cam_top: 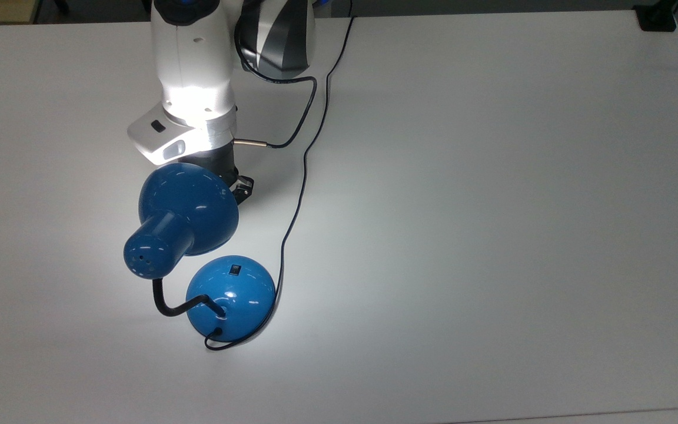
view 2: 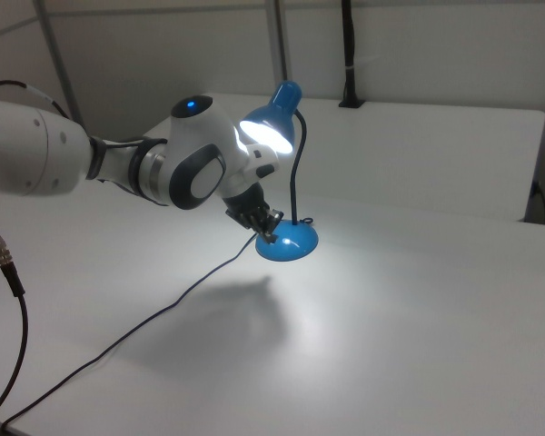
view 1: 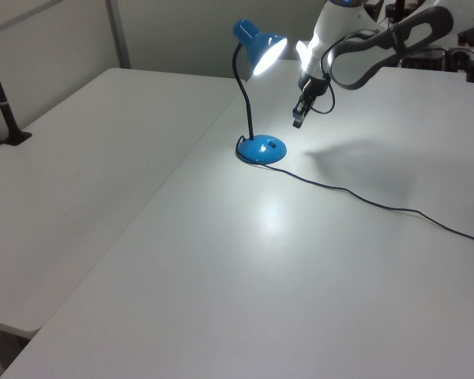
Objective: Turn off the lamp
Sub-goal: 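Press the switch on the lamp base with the closed gripper tips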
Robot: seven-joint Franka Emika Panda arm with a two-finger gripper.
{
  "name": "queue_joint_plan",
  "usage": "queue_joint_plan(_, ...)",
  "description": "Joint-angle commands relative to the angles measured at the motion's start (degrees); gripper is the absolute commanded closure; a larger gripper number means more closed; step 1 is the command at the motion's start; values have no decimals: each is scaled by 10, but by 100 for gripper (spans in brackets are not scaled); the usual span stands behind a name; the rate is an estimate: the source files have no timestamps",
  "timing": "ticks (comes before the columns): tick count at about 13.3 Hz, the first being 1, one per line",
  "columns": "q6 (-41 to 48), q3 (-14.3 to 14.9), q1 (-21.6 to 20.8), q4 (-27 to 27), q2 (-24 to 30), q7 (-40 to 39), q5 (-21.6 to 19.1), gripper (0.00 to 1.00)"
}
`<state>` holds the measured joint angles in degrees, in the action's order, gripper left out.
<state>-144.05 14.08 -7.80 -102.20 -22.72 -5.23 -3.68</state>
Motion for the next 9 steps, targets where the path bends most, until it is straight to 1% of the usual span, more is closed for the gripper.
queue_joint_plan(1,-31,4,-23,-13,-16,-14,-15,100)
queue_joint_plan(5,-83,4,-23,-11,-40,-7,-17,100)
queue_joint_plan(9,-98,4,-24,18,-68,-6,-47,100)
